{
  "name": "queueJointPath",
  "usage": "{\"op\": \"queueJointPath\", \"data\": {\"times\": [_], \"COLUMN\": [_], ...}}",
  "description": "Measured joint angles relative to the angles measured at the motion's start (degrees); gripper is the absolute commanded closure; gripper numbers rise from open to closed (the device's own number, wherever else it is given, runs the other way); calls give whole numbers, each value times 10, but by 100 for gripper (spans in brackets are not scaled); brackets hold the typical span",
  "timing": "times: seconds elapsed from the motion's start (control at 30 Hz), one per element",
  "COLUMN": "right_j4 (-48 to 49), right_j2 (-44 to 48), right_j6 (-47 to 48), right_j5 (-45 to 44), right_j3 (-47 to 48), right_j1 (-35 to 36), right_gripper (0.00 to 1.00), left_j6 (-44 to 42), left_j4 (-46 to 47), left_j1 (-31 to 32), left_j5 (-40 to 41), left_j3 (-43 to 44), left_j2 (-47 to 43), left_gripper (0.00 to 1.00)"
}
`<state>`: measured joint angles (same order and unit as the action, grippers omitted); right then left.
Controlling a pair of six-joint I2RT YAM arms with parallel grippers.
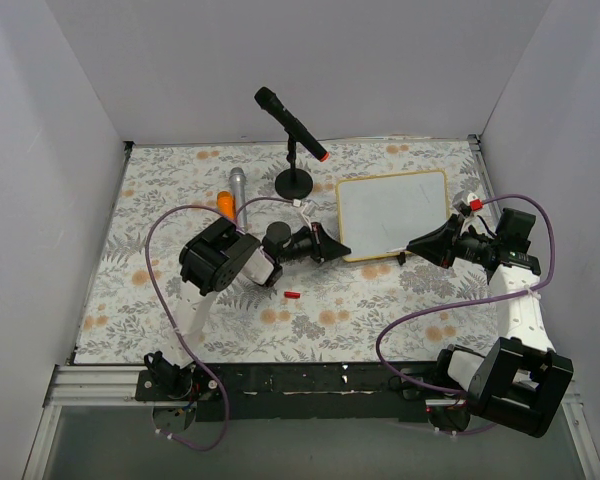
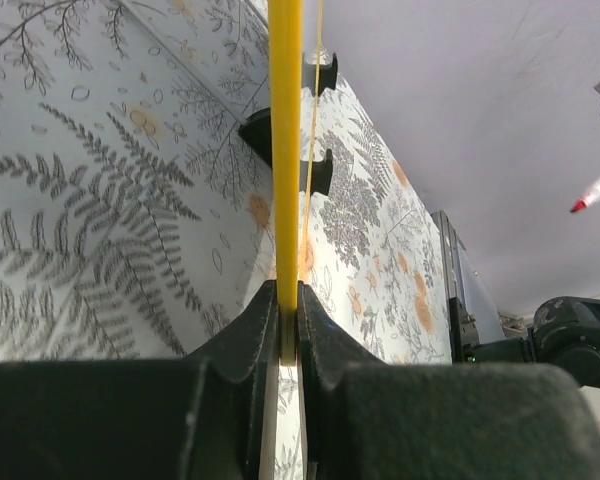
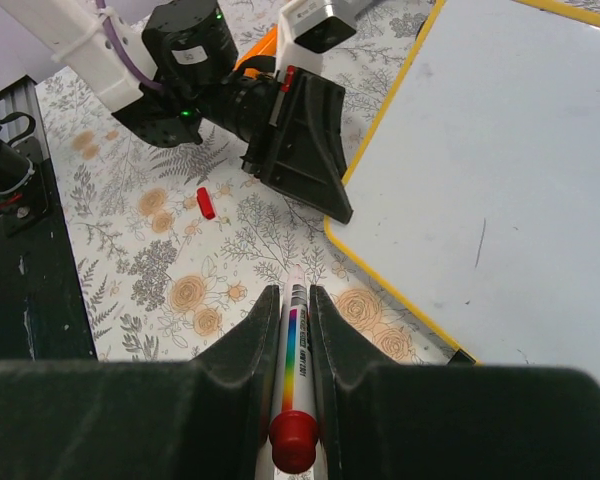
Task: Write a sentence on the whiteboard
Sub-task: Move the whiteboard to the center of the board.
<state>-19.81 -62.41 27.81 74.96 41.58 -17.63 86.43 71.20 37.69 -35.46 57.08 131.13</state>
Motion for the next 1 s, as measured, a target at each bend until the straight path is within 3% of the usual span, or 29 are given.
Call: {"op": "queueJointPath", "data": {"times": [0.53,1.0], "right_j4": [-2,-2], "right_j2": [0,-3], "right_j6": [5,7], "right_j5": [3,7], "right_j3": [0,0], "right_j1": [0,0], "right_gripper": [99,99], "left_j6": [-7,5], "left_j4": [51,61], "left_j1": [1,-21], "left_j5": [66,52], "left_j3": [-143,-180], "left_j2": [-72,-76], "left_gripper": [100,100]}}
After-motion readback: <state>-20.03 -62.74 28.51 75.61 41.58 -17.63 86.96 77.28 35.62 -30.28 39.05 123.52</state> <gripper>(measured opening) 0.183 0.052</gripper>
